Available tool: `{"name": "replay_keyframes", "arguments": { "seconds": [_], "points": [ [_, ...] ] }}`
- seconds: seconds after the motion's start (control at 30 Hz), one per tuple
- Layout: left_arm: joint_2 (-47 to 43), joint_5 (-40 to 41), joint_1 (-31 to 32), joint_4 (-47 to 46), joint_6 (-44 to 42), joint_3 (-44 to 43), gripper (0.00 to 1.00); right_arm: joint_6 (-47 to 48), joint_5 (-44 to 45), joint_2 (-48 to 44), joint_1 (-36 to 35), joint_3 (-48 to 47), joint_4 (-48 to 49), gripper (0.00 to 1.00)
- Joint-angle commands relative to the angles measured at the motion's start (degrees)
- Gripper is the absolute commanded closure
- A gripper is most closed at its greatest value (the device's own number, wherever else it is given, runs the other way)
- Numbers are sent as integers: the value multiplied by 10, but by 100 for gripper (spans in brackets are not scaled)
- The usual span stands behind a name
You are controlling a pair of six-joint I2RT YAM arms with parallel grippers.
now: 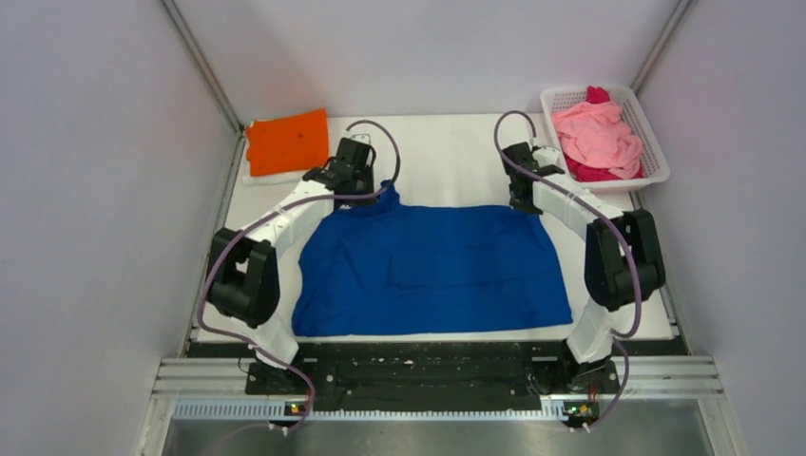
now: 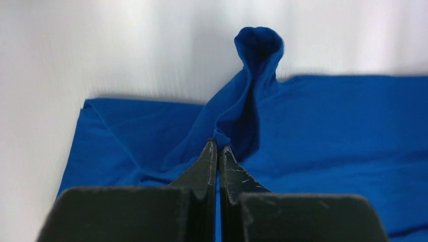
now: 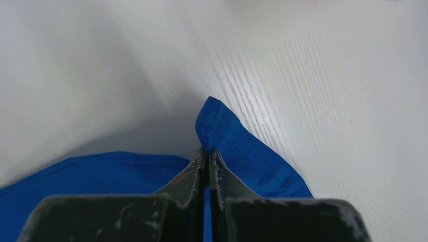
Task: Fold and stack the t-shirts
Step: Fold the other side of the tshirt into a rectangle
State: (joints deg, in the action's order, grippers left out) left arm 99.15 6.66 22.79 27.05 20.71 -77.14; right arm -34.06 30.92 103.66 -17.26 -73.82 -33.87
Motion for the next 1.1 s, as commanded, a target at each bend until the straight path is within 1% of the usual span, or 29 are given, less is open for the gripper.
{"name": "replay_keyframes", "arguments": {
  "seconds": [0.0,0.13,0.27,0.43,0.67,0.87,1.07],
  "points": [
    [-81,22,22,-16,9,45,100,-13,18,-81,-18,43,11,100],
    [-148,43,36,-11,25,110,100,-23,16,-133,-22,83,0,100],
    [-224,71,43,-10,63,185,100,-20,7,-185,-24,128,-8,100],
    [-302,60,53,-8,103,249,100,-20,-11,-230,-26,161,-8,100],
    [-387,71,66,41,130,283,100,-5,-30,-264,-30,183,-8,100],
    [-439,78,67,71,148,302,100,15,-23,-277,-31,191,-27,100],
    [-495,78,68,100,168,321,100,-1,-15,-291,-32,209,-48,100]
  ]
}}
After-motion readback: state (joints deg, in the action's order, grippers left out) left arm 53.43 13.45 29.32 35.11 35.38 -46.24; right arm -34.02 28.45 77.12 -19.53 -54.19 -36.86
